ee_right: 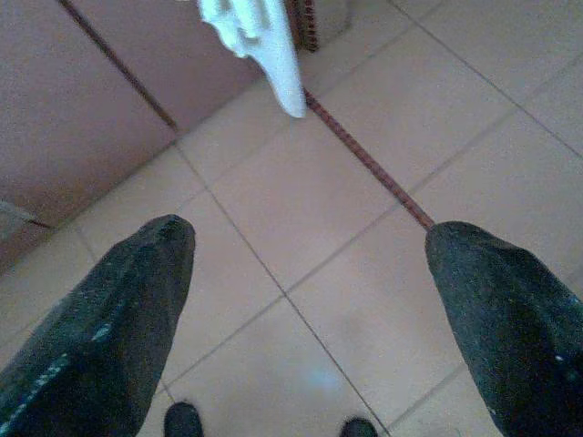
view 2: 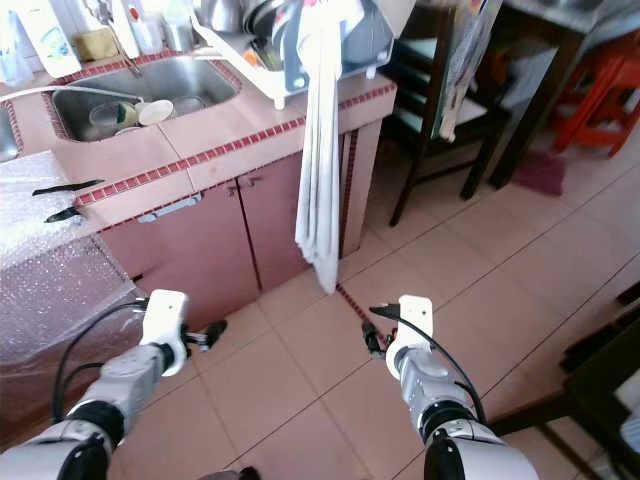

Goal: Kitchen organization

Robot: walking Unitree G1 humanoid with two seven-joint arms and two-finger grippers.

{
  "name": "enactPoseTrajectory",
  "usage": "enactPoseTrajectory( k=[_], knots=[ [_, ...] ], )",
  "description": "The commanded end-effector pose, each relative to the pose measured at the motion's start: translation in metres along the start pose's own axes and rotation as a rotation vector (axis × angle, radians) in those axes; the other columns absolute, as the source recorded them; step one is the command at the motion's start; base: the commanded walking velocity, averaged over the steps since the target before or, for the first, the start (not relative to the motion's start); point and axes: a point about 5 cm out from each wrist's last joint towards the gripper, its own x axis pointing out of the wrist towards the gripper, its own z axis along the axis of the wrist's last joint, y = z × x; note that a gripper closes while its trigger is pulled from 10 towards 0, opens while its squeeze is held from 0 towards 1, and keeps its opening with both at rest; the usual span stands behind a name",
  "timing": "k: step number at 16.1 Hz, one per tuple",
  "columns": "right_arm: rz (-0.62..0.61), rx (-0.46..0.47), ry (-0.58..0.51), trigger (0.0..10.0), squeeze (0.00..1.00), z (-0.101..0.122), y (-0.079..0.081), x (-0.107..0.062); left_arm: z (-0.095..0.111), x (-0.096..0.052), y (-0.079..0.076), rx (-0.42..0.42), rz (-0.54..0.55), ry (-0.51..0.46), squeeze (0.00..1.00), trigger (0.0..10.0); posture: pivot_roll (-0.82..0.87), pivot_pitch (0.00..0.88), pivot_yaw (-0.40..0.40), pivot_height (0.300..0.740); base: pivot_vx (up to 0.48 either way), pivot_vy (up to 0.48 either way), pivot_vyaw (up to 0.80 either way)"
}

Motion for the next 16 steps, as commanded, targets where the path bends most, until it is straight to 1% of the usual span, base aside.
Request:
enactPoseTrajectory(
  k=[1,2,3,4,5,6,7,8,9,10,11,12,13,14,15,16],
  knots=[
    [0.038,-0.066,-0.048,10.0,0.0,0.007,0.001,0.0,-0.001,-0.003,0.005,0.021,0.019,-0.026,0.0,10.0,0.03,0.113,0.07,0.74,0.0,0.0,0.0],
    [0.059,-0.122,-0.086,10.0,0.0,0.011,0.001,-0.001,0.001,-0.005,0.009,-0.018,0.041,-0.055,0.0,10.0,0.02,0.115,0.072,0.74,0.0,0.0,0.0],
    [0.086,-0.168,-0.118,10.0,0.0,0.016,0.002,-0.002,0.006,-0.005,0.009,-0.069,0.032,-0.098,0.0,10.0,0.01,0.12,0.07,0.74,0.0,0.0,0.0],
    [0.11,-0.19,-0.155,10.0,0.0,0.023,0.0,-0.005,0.015,-0.008,0.008,-0.1,0.009,-0.18,0.0,10.0,0.01,0.122,0.06,0.74,0.0,0.0,0.0],
    [0.113,-0.216,-0.183,10.0,0.0,0.026,-0.001,-0.008,0.02,-0.014,0.006,-0.086,0.004,-0.222,0.0,10.0,0.0,0.122,0.051,0.74,0.0,0.0,0.0],
    [0.113,-0.231,-0.203,10.0,0.0,0.027,-0.001,-0.01,0.023,-0.02,0.005,-0.086,-0.001,-0.243,0.0,10.0,0.0,0.124,0.045,0.74,0.0,0.0,0.0],
    [0.135,-0.203,-0.24,10.0,0.0,0.029,0.003,-0.015,0.026,-0.03,0.002,-0.072,-0.046,-0.279,0.0,10.0,0.0,0.124,0.037,0.74,0.0,0.0,0.0],
    [0.155,-0.111,-0.257,10.0,0.0,0.03,0.011,-0.02,0.03,-0.04,-0.002,-0.097,-0.101,-0.328,0.0,10.0,0.0,0.123,0.028,0.74,0.0,0.0,0.0],
    [0.163,-0.065,-0.292,10.0,0.0,0.036,0.018,-0.026,0.032,-0.047,-0.005,-0.102,-0.107,-0.364,0.0,10.0,0.01,0.124,0.017,0.74,0.0,0.0,0.0],
    [0.136,-0.137,-0.383,10.0,0.0,0.045,0.023,-0.034,0.034,-0.051,-0.009,-0.128,-0.093,-0.387,0.0,10.0,0.0,0.122,0.008,0.74,0.0,0.0,0.0],
    [0.11,-0.103,-0.43,10.0,0.0,0.053,0.028,-0.043,0.034,-0.058,-0.017,-0.159,-0.065,-0.401,0.0,10.0,0.0,0.129,-0.007,0.74,0.0,0.0,0.0],
    [0.093,-0.09,-0.483,10.0,0.0,0.063,0.028,-0.056,0.033,-0.07,-0.029,-0.14,-0.045,-0.398,0.0,10.0,0.0,0.137,-0.02,0.74,0.0,0.0,0.0],
    [0.084,-0.109,-0.504,10.0,0.0,0.066,0.026,-0.061,0.031,-0.074,-0.032,-0.128,-0.048,-0.394,0.0,10.0,0.0,0.147,-0.026,0.74,0.0,0.0,0.0],
    [0.08,-0.128,-0.513,10.0,0.0,0.069,0.023,-0.068,0.029,-0.08,-0.034,-0.122,-0.06,-0.388,0.0,10.0,0.0,0.154,-0.033,0.74,0.0,0.0,0.0],
    [0.083,-0.18,-0.499,10.0,0.0,0.07,0.013,-0.076,0.025,-0.087,-0.035,-0.071,-0.086,-0.37,0.0,10.0,-0.01,0.16,-0.039,0.74,0.0,0.0,0.0],
    [0.063,-0.204,-0.484,10.0,0.0,0.068,0.004,-0.08,0.022,-0.091,-0.033,-0.054,-0.095,-0.357,0.0,10.0,-0.01,0.164,-0.045,0.74,0.0,0.0,0.0]
  ],
)
